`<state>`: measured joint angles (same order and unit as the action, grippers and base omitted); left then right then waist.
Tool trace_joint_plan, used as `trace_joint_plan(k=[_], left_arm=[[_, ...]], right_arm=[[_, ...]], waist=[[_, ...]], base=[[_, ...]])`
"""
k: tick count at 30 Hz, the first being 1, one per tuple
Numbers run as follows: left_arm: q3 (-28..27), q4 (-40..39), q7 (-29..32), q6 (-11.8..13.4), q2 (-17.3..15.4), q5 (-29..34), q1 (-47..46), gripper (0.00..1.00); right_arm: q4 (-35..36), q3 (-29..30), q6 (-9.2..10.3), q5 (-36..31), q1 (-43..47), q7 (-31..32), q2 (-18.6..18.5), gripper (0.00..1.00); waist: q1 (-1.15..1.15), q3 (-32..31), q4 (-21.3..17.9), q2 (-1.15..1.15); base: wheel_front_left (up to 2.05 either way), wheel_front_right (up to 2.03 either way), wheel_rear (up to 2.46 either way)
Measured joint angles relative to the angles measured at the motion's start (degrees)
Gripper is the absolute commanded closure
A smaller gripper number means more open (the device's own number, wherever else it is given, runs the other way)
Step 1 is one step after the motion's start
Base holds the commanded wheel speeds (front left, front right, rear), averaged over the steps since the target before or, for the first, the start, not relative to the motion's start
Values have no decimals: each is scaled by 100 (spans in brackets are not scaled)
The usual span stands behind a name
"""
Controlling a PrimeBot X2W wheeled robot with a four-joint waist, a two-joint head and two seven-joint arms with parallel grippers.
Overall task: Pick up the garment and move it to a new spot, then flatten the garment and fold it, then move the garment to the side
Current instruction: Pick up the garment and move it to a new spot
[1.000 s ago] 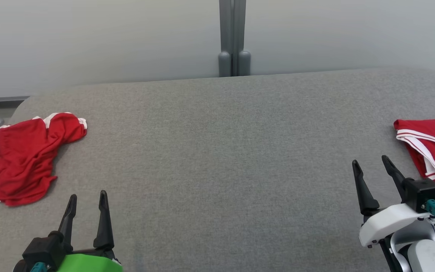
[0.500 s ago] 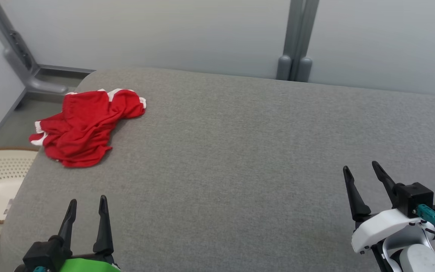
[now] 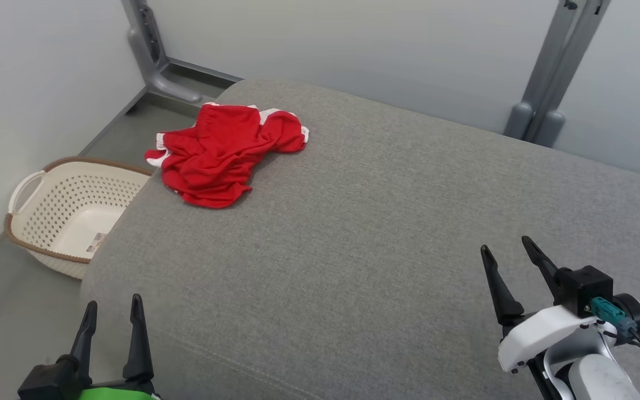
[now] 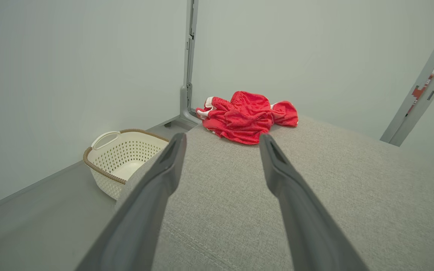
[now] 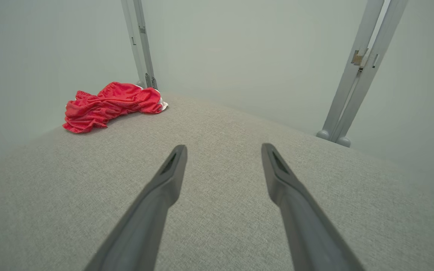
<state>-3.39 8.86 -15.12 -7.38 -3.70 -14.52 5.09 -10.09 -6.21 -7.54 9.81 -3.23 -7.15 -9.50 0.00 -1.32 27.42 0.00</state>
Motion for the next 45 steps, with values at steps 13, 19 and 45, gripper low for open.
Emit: trace_joint_plan(k=[13,19,45], left_arm=[[64,-9,-1,5,37,-4,31,0],[299,470,93,4,-125,-112,-426,0],[-263,4194,771,18,-1317,-2158,-4586,0]], right_arm=[[-87,-18,0,60,-83,1,-107,0],[31,73,0,45,-43,36,-121,0],[1529,-555,0,-44,-1029,1002,-890,0]], waist=[[0,107,173,0],[0,205,174,0],[1,1764,-1236,0]], base=[[0,0,0],[0,0,0],[0,0,0]])
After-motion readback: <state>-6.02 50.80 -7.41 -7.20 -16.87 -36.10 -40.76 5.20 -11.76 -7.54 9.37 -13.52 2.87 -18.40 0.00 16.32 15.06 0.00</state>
